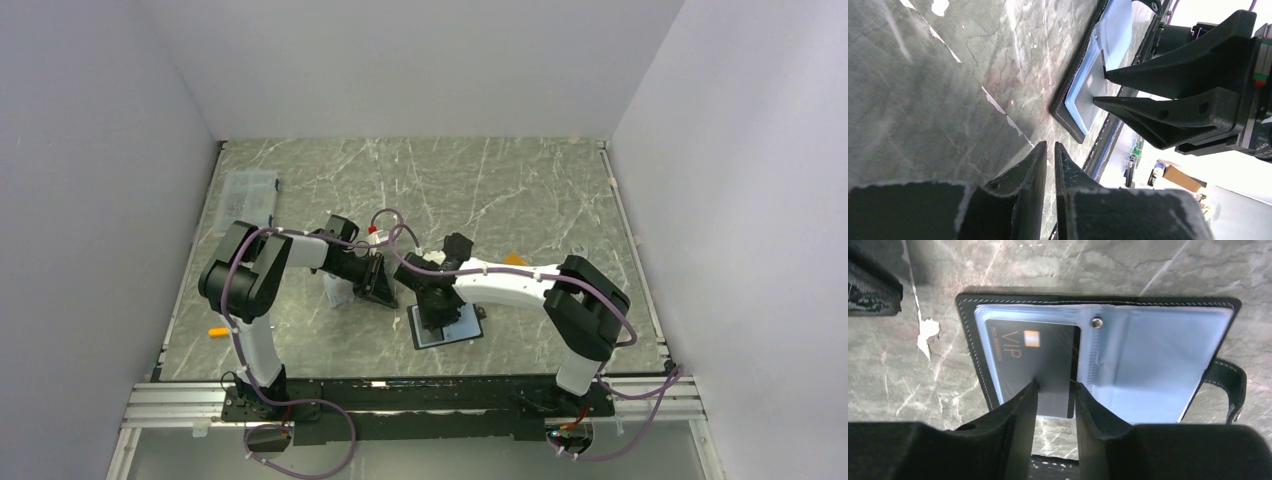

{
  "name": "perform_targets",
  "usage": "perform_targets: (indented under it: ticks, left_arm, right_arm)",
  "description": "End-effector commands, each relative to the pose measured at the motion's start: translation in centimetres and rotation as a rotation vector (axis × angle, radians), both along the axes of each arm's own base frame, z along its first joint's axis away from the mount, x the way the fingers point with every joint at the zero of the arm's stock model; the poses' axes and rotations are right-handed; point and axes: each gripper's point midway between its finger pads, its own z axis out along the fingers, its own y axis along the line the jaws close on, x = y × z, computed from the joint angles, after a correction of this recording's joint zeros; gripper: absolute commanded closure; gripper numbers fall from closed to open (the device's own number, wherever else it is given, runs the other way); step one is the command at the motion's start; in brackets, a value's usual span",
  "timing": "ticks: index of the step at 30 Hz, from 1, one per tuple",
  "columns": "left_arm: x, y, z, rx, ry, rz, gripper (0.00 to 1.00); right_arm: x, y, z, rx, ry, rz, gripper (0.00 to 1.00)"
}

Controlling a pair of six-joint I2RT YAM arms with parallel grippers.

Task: Put the credit cards into the card holder
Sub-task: Insert the credit card into the card holder.

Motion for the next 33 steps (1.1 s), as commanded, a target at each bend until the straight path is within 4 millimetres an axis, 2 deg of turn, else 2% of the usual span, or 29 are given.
perform_targets:
  ticks: [1, 2, 3, 5, 7, 11, 15, 19, 25, 29, 33]
  left_arm:
    - [0.9, -0.4, 1.7, -0.032, -0.077, -0.015, 0.83]
    - [0.9, -0.4, 1.7, -0.032, -0.079, -0.015, 0.83]
    - [0.9, -0.4, 1.7, -0.031, -0.08, -0.015, 0.83]
    - [0.9, -0.4, 1.9, -0.033, -0.083, -0.018, 0.83]
    - [1.0, -0.5, 2.1, -0.038, -0.085, -0.018, 0.83]
    - [1.1, -0.4, 2.4, -0.043, -0.086, -0.017, 0.83]
    - [1.7, -0.2, 2.7, -0.053, -0.085, -0.005, 0.83]
    - [2.8, 0.2, 3.6, -0.071, -0.089, 0.007, 0.83]
    - [4.0, 1.5, 4.0, -0.052, -0.115, 0.045, 0.83]
    - [4.2, 2.0, 3.9, -0.052, -0.103, 0.061, 0.83]
    - [4.4, 2.2, 4.0, -0.056, -0.108, 0.07, 0.83]
  right_arm:
    - [0.8, -0.1, 1.1, -0.012, -0.051, -0.029, 0.68]
    - [0.7, -0.1, 1.0, -0.013, -0.049, -0.027, 0.67]
    - [0.7, -0.2, 0.9, -0.02, -0.043, -0.028, 0.61]
    - [0.6, -0.2, 0.8, -0.029, -0.033, -0.027, 0.41]
    - [0.8, 0.0, 1.2, -0.014, -0.039, -0.02, 0.33]
    - [1.4, 0.5, 2.5, 0.045, -0.058, -0.008, 0.27]
    - [0.8, 1.6, 2.1, 0.088, -0.028, 0.046, 0.24]
    - [0.2, 2.7, 1.7, 0.122, -0.004, 0.108, 0.12]
    - [0.2, 3.3, 0.7, 0.113, 0.02, 0.138, 0.12]
    - [0.0, 3.2, -0.3, 0.082, 0.036, 0.127, 0.22]
    - [0.3, 3.1, -0.4, 0.07, 0.022, 0.112, 0.35]
